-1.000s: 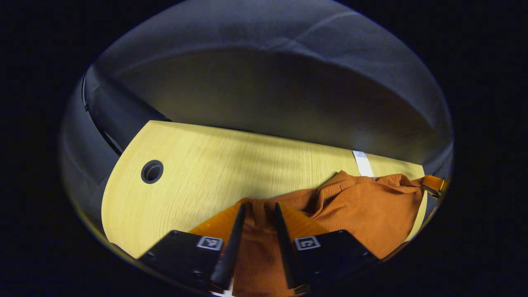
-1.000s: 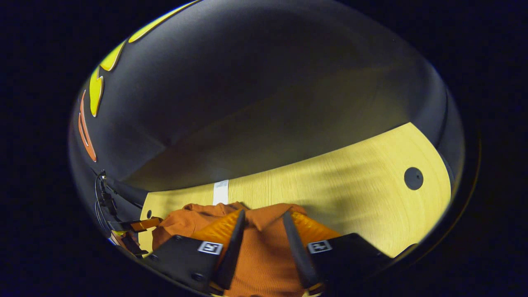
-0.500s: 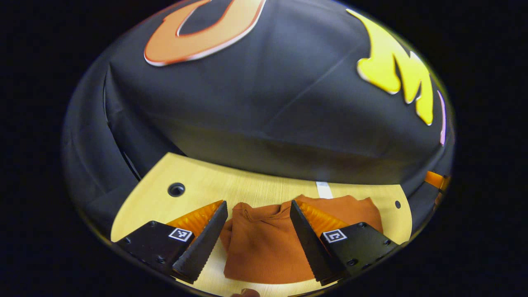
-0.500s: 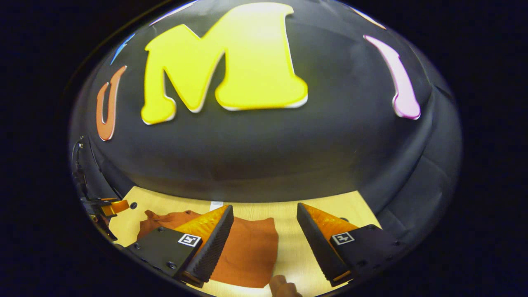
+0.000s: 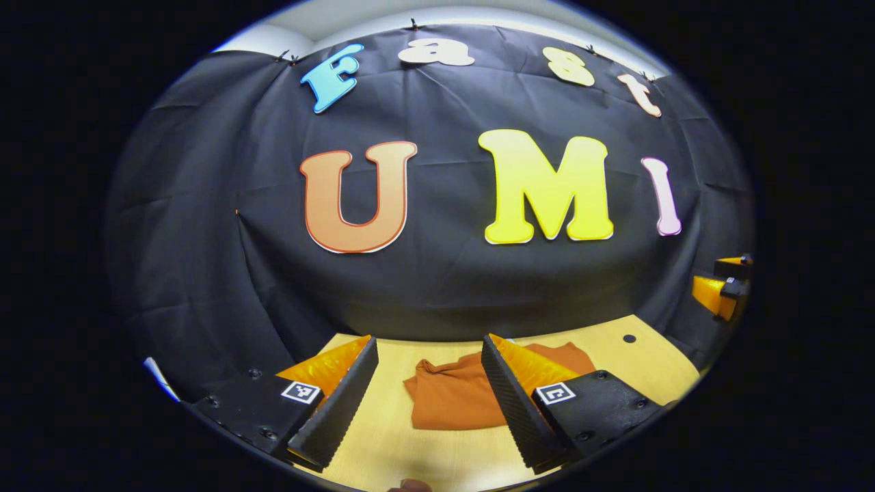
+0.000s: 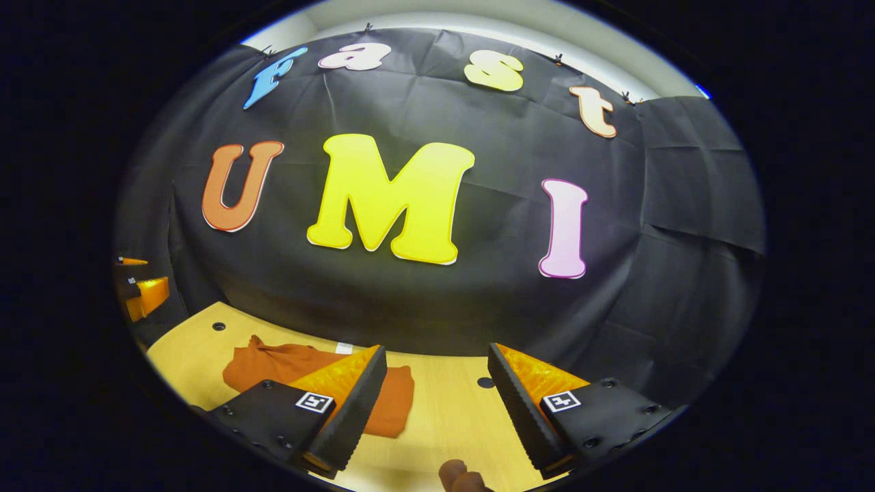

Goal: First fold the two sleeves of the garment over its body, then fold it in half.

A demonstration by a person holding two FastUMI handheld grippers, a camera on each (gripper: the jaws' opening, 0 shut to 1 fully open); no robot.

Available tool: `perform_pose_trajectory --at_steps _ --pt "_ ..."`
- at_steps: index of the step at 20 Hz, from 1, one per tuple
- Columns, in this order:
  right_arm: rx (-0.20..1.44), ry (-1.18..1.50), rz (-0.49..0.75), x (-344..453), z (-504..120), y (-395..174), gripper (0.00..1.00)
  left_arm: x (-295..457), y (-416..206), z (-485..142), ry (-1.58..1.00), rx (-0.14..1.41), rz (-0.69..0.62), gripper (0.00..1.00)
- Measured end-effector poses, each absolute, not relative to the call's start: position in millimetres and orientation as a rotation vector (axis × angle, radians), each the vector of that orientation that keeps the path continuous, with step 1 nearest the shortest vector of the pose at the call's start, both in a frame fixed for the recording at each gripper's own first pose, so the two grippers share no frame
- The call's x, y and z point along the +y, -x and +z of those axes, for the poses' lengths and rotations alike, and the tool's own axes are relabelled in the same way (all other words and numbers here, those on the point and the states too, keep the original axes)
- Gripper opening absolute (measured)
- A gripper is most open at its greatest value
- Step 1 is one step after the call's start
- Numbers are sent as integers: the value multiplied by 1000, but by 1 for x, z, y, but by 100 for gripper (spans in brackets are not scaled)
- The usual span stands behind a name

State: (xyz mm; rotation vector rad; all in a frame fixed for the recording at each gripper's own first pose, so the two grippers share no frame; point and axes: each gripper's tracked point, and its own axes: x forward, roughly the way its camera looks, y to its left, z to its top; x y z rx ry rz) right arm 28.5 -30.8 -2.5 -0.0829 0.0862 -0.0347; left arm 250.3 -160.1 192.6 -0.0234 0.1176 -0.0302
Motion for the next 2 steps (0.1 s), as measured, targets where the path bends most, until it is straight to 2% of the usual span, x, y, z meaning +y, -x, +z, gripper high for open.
perform_pose_trajectory --at_steps 2 --pt "62 6 -46 -19 -3 -2 95 -166 -224 184 44 119 -48 98"
